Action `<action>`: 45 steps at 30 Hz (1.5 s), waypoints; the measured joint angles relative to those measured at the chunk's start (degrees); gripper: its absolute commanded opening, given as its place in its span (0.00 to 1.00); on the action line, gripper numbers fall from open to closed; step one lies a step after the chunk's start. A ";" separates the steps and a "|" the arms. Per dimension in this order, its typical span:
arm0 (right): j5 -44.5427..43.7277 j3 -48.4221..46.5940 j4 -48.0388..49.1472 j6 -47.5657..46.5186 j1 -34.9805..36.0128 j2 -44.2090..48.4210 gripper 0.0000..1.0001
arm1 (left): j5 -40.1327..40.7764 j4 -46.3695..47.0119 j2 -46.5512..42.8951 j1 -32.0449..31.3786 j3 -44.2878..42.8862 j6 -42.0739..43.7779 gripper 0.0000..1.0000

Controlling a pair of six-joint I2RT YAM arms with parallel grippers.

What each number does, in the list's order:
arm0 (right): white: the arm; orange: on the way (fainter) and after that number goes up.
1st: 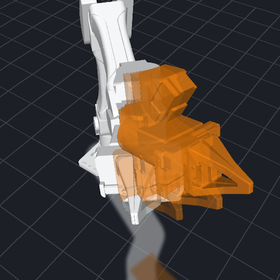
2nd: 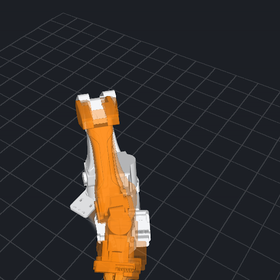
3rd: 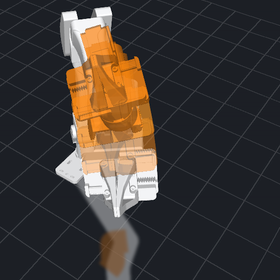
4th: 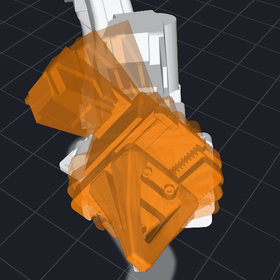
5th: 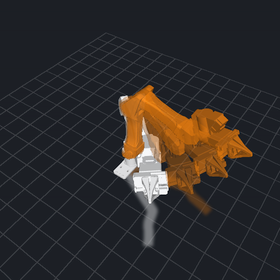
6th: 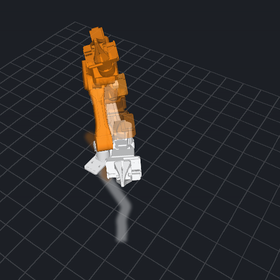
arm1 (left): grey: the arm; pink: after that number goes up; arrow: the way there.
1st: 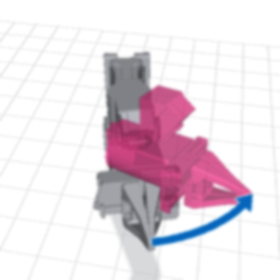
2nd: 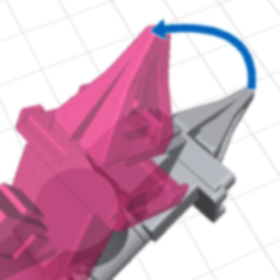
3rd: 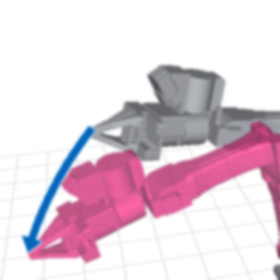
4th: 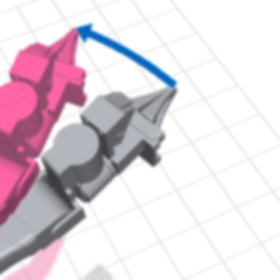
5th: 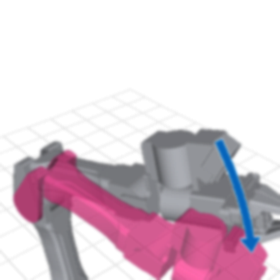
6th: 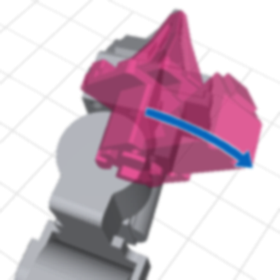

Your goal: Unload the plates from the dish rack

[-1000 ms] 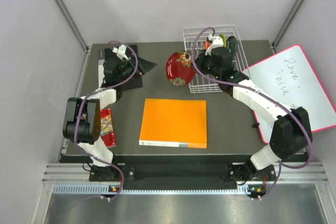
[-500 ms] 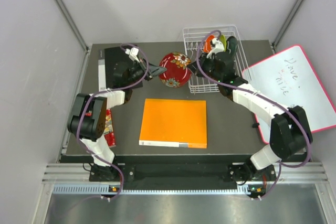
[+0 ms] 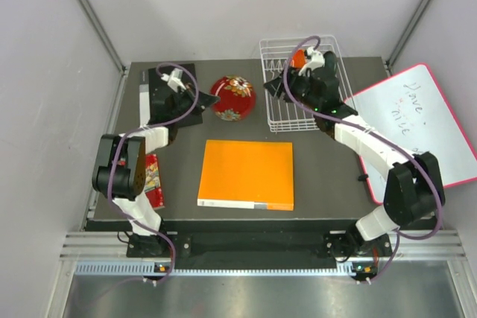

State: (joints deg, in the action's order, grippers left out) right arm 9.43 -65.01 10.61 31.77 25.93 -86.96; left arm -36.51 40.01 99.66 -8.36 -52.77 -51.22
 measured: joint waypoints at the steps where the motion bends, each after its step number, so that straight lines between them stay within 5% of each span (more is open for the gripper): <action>1: 0.00 -0.39 -0.22 -0.35 -0.63 0.26 0.66 | 0.44 -0.72 0.42 1.77 -0.07 0.15 0.00; 11: -0.76 -7.56 -5.35 -5.14 -11.41 -0.07 0.67 | 3.39 -4.48 11.98 8.04 -9.73 1.36 0.00; 27: -6.43 -25.27 -14.08 -12.35 -12.50 -19.63 0.68 | 3.32 -2.80 32.26 7.45 -21.57 -2.64 0.01; 29: -8.15 -27.50 -15.32 -13.49 -12.48 -21.70 0.68 | 3.04 -2.43 32.63 7.52 -21.75 -3.10 0.21; 34: -13.49 -33.48 -17.57 -16.83 -12.48 -27.06 0.68 | 2.99 1.03 33.22 7.52 -21.79 -4.55 0.44; 37: -15.91 -37.42 -18.73 -18.45 -12.46 -30.56 0.68 | 2.40 4.26 34.12 7.52 -21.79 -6.34 0.69; 45: -19.74 -45.20 -22.25 -21.73 -12.15 -37.97 0.65 | 1.07 11.96 33.99 7.50 -21.09 -7.69 0.94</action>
State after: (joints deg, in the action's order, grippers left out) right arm -10.31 -110.21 -11.64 10.04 13.78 -124.92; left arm -35.44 51.96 133.64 -0.86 -73.87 -58.92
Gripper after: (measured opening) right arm 0.662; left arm 0.832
